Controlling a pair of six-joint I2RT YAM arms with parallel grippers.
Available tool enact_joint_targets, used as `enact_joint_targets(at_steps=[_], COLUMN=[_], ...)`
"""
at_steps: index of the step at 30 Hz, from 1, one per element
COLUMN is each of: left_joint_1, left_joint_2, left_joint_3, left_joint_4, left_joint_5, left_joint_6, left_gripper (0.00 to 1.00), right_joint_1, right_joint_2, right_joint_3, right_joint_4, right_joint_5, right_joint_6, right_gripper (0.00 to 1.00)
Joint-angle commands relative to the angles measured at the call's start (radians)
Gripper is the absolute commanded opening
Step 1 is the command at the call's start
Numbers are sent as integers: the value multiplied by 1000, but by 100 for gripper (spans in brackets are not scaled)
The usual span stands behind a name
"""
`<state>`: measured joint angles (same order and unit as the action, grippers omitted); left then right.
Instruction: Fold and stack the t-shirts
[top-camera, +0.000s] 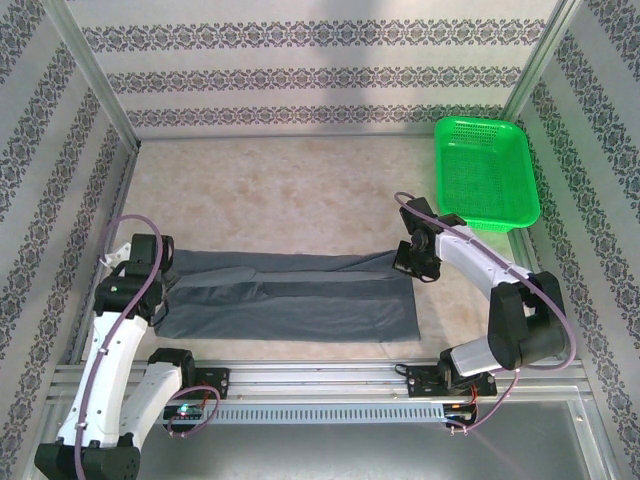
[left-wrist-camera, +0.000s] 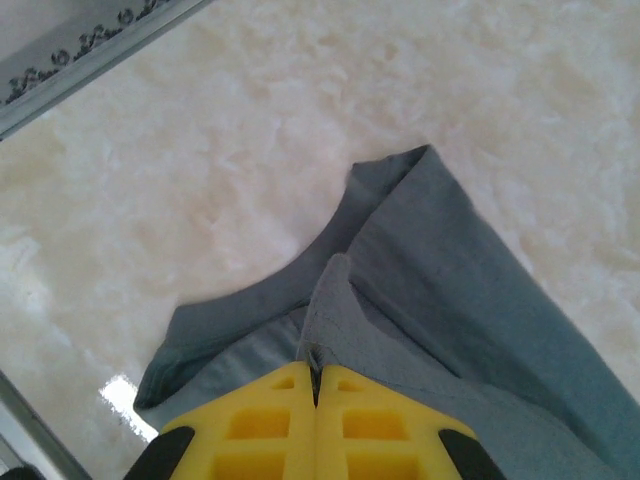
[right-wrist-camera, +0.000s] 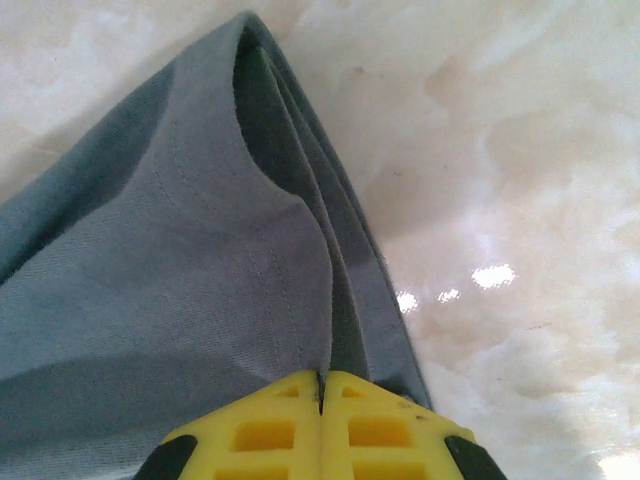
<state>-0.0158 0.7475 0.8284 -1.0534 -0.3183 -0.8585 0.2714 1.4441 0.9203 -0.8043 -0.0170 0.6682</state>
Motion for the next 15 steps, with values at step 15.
enact_joint_targets(at_steps=[15], left_joint_1=[1], left_joint_2=[-2], left_joint_3=[-126], left_joint_4=[-9], left_joint_5=[53], left_joint_6=[-89], left_gripper=[0], right_joint_1=[10], right_joint_2=[-86], right_joint_3=[-100], right_joint_4=[-86], right_joint_5=[-42], right_joint_6=[93], right_gripper=[6])
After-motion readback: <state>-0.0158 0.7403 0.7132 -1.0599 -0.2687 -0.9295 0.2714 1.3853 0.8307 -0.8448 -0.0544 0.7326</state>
